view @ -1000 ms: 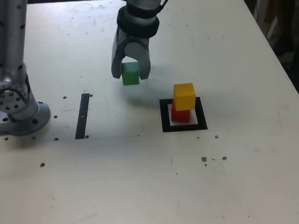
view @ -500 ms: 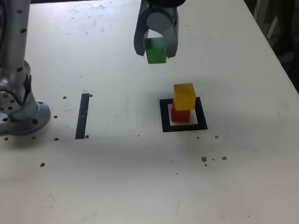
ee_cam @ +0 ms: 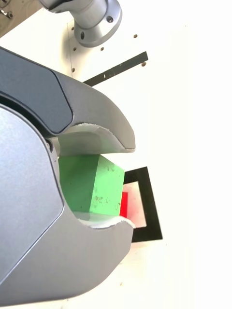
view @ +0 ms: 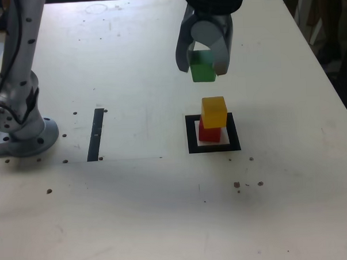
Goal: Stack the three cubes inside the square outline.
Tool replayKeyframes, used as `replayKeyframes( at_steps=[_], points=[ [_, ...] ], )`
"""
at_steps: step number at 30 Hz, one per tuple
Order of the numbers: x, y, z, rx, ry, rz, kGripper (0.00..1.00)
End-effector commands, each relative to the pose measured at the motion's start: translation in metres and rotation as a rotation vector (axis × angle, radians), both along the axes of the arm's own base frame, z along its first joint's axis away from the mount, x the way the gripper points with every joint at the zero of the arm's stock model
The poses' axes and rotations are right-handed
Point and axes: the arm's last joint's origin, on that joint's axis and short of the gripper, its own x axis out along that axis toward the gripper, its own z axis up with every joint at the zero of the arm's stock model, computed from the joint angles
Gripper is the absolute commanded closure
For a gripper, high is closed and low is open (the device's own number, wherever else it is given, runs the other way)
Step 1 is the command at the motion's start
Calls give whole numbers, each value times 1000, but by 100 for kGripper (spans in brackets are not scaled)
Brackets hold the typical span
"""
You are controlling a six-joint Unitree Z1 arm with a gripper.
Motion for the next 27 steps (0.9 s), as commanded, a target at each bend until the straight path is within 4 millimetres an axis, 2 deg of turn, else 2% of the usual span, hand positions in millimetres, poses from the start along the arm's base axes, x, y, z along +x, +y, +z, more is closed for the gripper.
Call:
replayKeyframes(
  at_steps=[1, 13, 27],
  points=[
    [1, -8, -2, 0, 16, -12, 69],
    [7, -37, -12, -16, 29, -44, 69],
    [11, -41, -16, -12, 31, -51, 69]
  ],
)
